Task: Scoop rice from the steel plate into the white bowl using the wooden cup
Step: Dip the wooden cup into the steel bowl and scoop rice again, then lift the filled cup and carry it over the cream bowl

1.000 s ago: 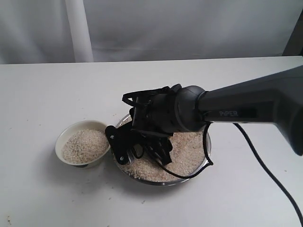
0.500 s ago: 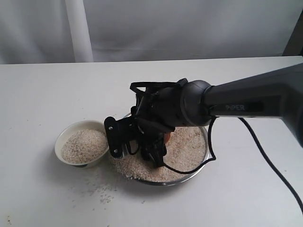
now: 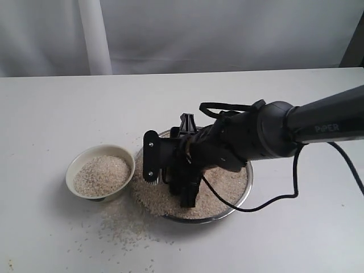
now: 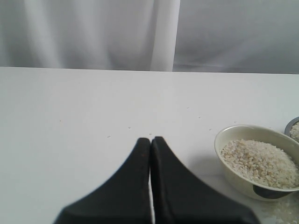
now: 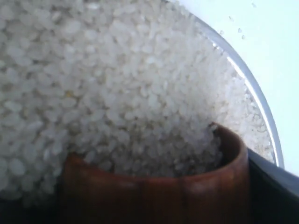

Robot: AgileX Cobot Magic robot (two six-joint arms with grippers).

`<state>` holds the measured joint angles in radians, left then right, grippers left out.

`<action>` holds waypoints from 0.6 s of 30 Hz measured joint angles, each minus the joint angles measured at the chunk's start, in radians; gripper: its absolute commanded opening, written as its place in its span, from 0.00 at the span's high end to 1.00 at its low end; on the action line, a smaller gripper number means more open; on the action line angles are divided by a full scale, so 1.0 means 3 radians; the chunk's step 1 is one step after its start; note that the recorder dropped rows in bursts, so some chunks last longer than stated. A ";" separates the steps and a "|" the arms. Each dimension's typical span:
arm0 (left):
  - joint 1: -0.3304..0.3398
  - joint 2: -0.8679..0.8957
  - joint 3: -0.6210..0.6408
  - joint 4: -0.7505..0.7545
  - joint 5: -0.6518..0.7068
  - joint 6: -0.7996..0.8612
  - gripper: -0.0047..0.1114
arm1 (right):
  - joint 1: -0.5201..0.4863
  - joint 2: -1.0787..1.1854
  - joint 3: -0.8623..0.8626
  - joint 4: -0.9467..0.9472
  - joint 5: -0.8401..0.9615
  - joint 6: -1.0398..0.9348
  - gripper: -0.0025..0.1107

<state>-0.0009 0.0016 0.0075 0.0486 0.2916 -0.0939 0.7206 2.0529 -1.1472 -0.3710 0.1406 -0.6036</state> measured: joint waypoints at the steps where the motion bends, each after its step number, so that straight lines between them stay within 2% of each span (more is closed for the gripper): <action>1: 0.0000 0.0000 0.0000 0.0000 0.0000 0.0000 0.96 | -0.0031 -0.0014 0.0063 0.0071 -0.0132 0.0000 0.98; 11: 0.0000 0.0000 0.0000 0.0000 0.0000 0.0000 0.96 | -0.0183 -0.0083 0.0484 0.0366 -0.0997 0.0137 0.98; 18: 0.0000 0.0000 0.0000 0.0000 0.0000 0.0000 0.96 | -0.0264 -0.0215 0.0896 0.0457 -0.2060 0.0659 0.98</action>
<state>-0.0009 0.0016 0.0075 0.0486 0.2916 -0.0939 0.6415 1.9884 -0.8786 -0.2340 -0.4774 -0.4057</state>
